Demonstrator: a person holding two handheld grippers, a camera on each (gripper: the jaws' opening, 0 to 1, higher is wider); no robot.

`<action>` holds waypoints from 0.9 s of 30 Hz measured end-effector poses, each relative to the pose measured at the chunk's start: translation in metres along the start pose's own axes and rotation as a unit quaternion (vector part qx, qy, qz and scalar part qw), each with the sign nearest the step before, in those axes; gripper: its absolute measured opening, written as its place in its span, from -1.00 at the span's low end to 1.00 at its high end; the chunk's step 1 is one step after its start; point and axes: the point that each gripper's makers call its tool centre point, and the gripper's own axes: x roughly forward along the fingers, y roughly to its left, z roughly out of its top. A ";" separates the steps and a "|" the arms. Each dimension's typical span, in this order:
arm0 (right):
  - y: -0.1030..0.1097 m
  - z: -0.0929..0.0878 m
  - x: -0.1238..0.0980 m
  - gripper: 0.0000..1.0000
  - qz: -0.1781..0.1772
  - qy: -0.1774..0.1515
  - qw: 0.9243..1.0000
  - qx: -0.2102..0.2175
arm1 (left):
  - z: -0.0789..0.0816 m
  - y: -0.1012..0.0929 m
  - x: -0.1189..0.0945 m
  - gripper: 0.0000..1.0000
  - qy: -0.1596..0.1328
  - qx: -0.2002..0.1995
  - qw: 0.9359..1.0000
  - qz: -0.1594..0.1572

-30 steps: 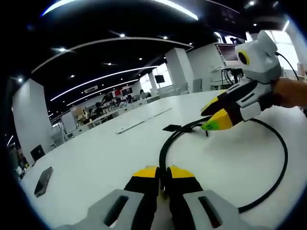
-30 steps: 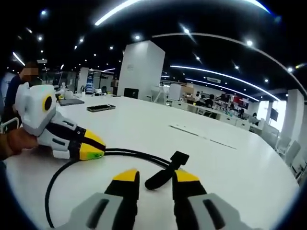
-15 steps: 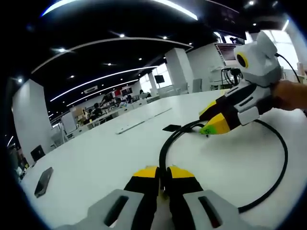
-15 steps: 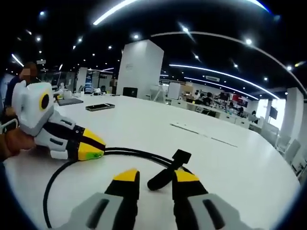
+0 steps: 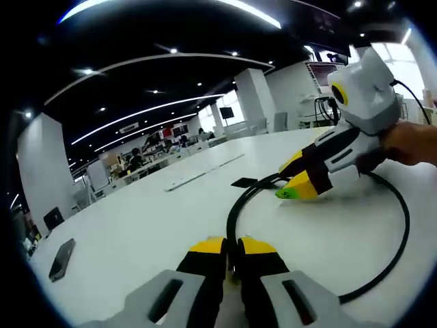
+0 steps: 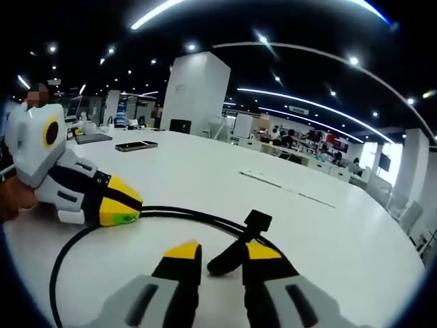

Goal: Find the charging cable on the desk, coil it up and secure with Velcro.

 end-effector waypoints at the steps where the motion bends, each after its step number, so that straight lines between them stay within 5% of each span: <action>1: -0.001 -0.001 0.000 -0.51 -0.002 0.003 1.000 -0.003 | 0.000 0.000 0.000 -0.84 0.000 0.000 1.000 0.000; 27: -0.015 0.000 -0.010 -0.71 -0.022 -0.002 0.999 -0.027 | 0.002 0.000 -0.002 -0.84 -0.001 0.004 1.000 0.000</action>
